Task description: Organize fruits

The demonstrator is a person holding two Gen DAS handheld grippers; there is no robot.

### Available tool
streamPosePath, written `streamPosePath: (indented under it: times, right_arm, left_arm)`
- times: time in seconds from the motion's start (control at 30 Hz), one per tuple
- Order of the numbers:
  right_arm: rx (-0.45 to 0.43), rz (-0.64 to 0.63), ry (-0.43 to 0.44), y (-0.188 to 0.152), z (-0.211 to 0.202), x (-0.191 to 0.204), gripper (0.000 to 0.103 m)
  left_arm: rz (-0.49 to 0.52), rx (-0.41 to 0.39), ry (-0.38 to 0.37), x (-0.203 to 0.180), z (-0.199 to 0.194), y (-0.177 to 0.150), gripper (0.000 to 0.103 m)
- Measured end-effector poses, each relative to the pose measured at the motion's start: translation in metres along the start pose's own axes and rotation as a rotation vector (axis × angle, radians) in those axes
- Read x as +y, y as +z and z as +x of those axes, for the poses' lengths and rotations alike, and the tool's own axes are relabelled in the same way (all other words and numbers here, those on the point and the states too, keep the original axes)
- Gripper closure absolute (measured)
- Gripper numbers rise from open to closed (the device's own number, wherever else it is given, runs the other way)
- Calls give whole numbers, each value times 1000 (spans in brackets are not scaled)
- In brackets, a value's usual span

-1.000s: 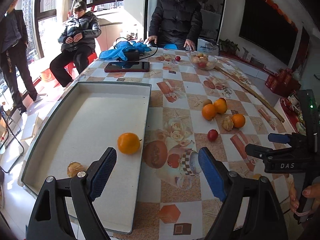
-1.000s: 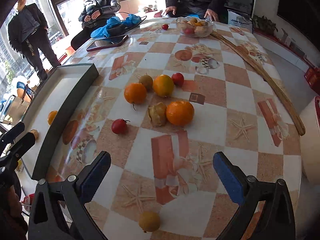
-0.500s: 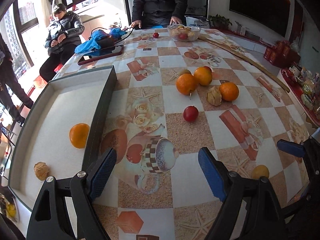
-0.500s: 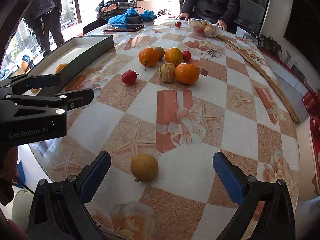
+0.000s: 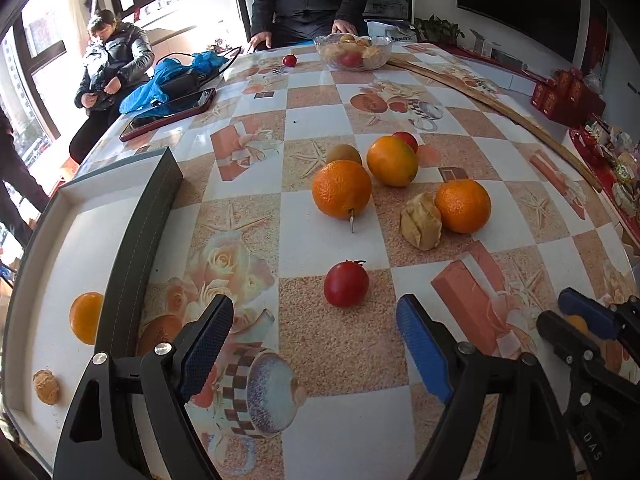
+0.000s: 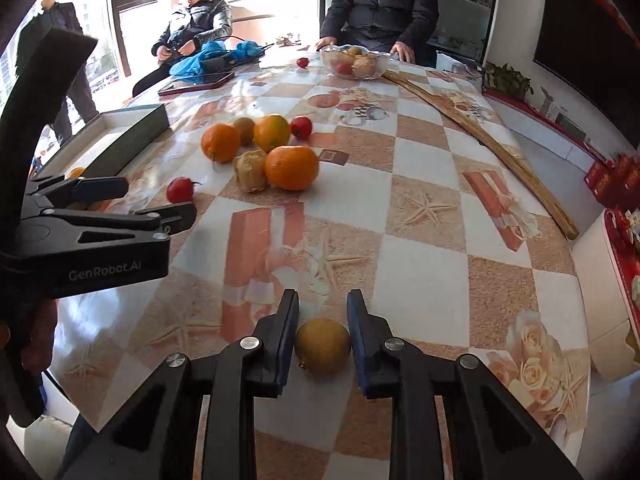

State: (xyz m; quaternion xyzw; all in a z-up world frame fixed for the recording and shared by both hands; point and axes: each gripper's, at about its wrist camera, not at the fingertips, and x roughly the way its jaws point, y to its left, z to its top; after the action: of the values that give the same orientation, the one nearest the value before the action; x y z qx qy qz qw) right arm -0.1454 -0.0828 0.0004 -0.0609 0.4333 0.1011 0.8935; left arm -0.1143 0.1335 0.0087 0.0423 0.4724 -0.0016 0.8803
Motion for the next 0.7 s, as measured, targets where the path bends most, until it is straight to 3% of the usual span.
streamPosePath:
  times: [0.13, 0.17, 0.27, 0.33, 0.37, 0.4, 0.43, 0.57, 0.7]
  right_arm:
    - [-31, 68, -16, 7, 7, -30, 76]
    - [-39, 77, -8, 8, 8, -33, 76]
    - [-46, 64, -25, 8, 7, -30, 76]
    - [-52, 52, -29, 6, 6, -27, 76]
    - [-56, 52, -27, 5, 6, -27, 76]
    - [-61, 50, -26, 4, 6, -27, 76]
    - [-63, 48, -27, 4, 5, -27, 76]
    - [-61, 52, -23, 4, 6, -28, 76]
    - [-62, 51, -23, 4, 6, -28, 76]
  left_arm:
    - [-53, -2, -59, 3, 10, 7, 11]
    - [-49, 3, -65, 2, 13, 9, 6]
    - [-52, 2, -56, -1, 14, 10, 6]
    - [-57, -15, -55, -3, 11, 8, 16]
    - [-57, -31, -53, -3, 7, 7, 35]
    - [-56, -42, -52, -3, 4, 6, 64]
    - [-54, -45, -56, -2, 2, 6, 79]
    - [-103, -37, -70, 10, -5, -3, 80]
    - [-99, -52, -38, 14, -13, -18, 80]
